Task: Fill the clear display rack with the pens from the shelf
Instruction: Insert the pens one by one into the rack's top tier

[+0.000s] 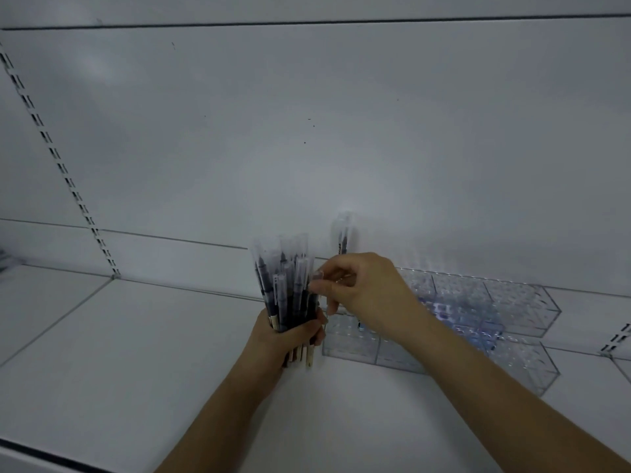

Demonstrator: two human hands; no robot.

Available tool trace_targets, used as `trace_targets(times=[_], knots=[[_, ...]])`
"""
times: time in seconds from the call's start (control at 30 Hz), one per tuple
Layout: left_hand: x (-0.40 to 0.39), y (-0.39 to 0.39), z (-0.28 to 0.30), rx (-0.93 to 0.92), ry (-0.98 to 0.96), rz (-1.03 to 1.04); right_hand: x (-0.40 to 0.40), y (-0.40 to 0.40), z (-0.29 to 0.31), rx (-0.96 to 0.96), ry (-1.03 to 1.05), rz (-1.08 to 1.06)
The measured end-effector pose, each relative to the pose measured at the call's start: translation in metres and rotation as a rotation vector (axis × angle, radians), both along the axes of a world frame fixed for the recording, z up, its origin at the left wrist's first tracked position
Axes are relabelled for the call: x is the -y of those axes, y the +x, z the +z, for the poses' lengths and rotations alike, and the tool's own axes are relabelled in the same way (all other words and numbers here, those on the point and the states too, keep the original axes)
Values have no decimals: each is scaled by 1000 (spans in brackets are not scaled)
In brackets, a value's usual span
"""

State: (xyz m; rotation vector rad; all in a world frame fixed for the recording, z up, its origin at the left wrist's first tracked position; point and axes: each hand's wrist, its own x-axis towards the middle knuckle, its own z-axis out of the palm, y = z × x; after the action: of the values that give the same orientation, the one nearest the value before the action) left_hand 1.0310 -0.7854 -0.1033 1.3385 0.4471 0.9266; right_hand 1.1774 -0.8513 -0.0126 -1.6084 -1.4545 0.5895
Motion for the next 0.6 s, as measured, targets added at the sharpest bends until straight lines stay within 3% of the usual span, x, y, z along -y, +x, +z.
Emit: trace_targets(times=[0.13, 0.33, 0.6], knots=[[0, 1, -4, -46, 26, 6, 9, 11, 16, -75, 55, -78], [1, 2, -5, -168, 62, 60, 23, 52, 61, -84, 497, -361], [3, 4, -4, -204, 54, 108, 7, 57, 35, 53, 465, -367]])
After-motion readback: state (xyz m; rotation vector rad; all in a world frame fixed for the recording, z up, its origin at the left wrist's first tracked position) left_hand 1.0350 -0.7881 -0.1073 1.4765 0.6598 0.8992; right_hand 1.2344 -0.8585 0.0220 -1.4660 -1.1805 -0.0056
